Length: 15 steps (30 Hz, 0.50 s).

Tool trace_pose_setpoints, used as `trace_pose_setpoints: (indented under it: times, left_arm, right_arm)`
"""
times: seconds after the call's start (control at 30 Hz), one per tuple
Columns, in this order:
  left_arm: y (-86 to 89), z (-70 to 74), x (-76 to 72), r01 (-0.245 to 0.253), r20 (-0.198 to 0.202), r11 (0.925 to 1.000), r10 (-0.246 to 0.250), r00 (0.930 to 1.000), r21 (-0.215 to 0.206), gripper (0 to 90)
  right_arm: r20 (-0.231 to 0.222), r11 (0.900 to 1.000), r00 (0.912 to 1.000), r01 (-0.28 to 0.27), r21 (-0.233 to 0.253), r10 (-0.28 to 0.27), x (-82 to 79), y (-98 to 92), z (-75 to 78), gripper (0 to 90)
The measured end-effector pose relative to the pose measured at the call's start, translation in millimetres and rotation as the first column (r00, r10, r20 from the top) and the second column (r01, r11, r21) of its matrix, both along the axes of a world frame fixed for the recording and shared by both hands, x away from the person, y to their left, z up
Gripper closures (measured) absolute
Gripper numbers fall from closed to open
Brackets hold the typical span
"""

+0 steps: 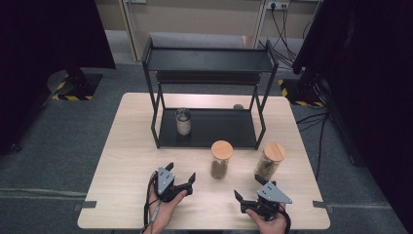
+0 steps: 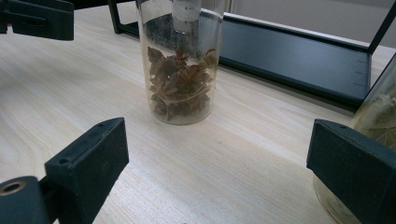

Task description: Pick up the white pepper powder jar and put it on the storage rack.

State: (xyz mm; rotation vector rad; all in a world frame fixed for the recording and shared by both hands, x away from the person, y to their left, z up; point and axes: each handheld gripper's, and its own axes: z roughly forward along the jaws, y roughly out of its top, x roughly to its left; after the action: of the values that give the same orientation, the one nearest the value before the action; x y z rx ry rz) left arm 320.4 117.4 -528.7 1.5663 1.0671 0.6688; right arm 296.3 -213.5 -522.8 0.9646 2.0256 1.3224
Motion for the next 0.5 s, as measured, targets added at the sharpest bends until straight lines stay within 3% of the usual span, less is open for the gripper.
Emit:
trace_pose_setpoints:
  times: [0.5]
  left_arm:
    - [-0.8, 0.0, 0.1, 0.005, -0.001, 1.0000, -0.005, 1.0000, 0.002, 8.6]
  right_arm:
    - [-0.003, 1.000, 1.0000, 0.003, 0.000, -0.003, 0.3, 0.0, 0.0, 5.6]
